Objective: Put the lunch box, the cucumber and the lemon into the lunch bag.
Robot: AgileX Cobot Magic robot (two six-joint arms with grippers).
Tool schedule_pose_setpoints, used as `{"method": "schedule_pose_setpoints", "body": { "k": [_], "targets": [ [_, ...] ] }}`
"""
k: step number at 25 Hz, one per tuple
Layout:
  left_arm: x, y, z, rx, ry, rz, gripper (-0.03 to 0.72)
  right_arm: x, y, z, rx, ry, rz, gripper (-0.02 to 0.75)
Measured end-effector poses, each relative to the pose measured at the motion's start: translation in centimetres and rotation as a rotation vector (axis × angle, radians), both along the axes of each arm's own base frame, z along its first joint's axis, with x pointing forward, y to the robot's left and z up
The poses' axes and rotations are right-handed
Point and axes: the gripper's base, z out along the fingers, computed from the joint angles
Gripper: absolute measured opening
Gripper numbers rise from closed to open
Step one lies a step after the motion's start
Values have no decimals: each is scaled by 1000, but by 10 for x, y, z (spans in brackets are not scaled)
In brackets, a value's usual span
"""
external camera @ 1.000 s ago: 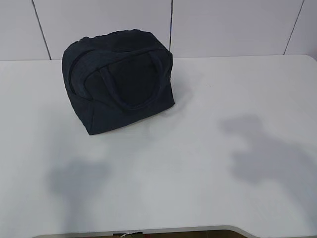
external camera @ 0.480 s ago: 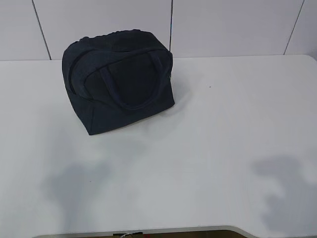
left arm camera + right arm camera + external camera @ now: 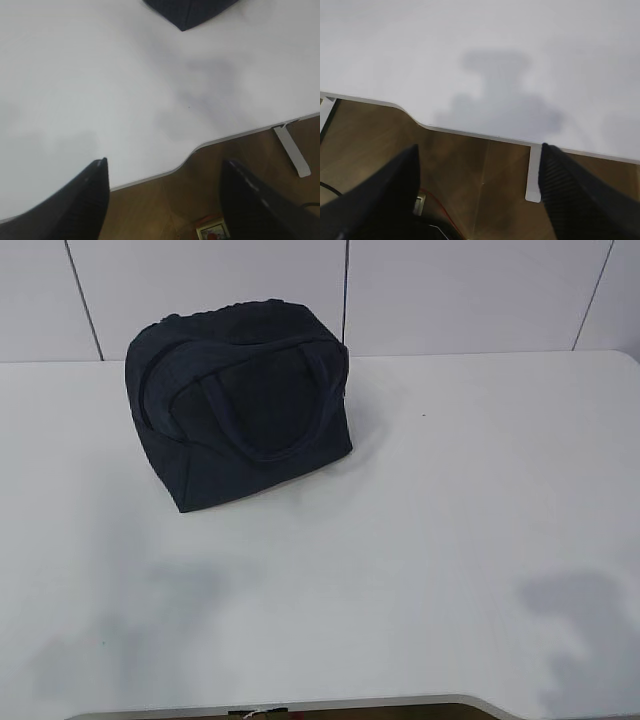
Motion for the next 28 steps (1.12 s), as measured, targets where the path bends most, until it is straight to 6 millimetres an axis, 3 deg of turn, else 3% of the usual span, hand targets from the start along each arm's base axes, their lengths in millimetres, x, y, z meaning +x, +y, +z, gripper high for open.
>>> {"method": "schedule_pose_setpoints", "body": {
  "k": [8, 14, 23, 28],
  "targets": [
    [-19, 4, -11, -26, -126, 1, 509, -2, -1, -1, -5, 10, -2, 587],
    [-19, 4, -11, -26, -136, 3, 501, -6, -1, -1, -10, -2, 0, 587],
    [-19, 4, -10, -15, -142, 1, 495, -35, -4, -2, -18, -196, -8, 587],
    [-19, 4, -10, 1, -148, -11, 494, -30, -4, -13, -22, -199, -12, 587]
  ]
}}
